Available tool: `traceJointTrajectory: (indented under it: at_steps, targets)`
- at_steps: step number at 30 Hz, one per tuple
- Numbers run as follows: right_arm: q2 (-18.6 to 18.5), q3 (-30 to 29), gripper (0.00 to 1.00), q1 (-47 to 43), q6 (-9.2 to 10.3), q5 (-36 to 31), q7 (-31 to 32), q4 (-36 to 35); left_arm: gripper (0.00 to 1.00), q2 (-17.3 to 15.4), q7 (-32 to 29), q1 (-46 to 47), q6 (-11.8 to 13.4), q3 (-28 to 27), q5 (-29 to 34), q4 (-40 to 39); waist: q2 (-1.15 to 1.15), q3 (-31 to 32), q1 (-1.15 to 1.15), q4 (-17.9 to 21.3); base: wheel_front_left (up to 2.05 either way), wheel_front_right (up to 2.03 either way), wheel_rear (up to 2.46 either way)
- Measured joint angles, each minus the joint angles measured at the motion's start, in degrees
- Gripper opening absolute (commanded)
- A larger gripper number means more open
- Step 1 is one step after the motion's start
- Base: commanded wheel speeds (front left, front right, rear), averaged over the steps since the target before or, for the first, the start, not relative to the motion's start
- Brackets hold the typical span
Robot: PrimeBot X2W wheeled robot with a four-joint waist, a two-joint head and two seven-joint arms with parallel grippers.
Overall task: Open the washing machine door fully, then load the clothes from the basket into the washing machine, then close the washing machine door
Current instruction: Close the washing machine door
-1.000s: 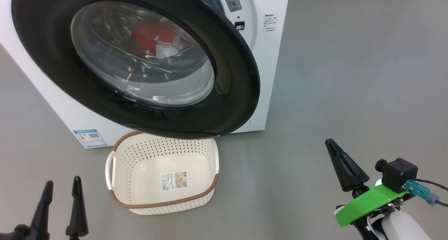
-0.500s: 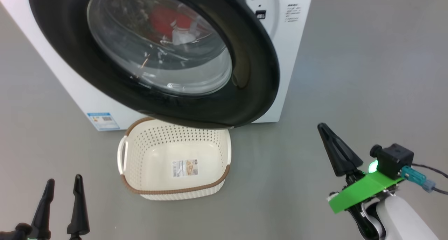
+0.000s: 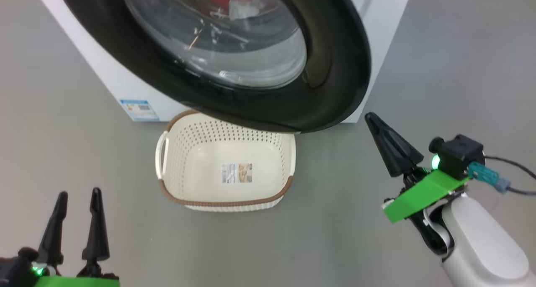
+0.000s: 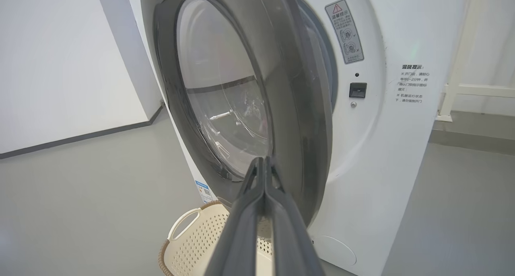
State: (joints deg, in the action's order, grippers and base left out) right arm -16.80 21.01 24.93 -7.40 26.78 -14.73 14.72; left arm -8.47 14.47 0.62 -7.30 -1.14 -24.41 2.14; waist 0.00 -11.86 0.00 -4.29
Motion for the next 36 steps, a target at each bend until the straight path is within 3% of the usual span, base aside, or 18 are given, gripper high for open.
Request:
traceJointTrajectory:
  at_steps: [13,36]
  targets:
    - [-2.43,4.59,0.0,9.89,0.0,-0.38,0.0,5.53,1.0,-0.51,0.0,3.68,0.0,1.31,-0.8,-0.11,0.0,-5.73,0.0,-2.72,0.0,0.0,0.0]
    - [-6.51,1.99,0.0,20.87,-0.03,-3.47,0.0,8.33,1.0,-1.19,0.01,7.89,0.0,2.86,-1.69,-1.13,0.0,-13.52,0.0,-5.29,0.0,0.0,0.0]
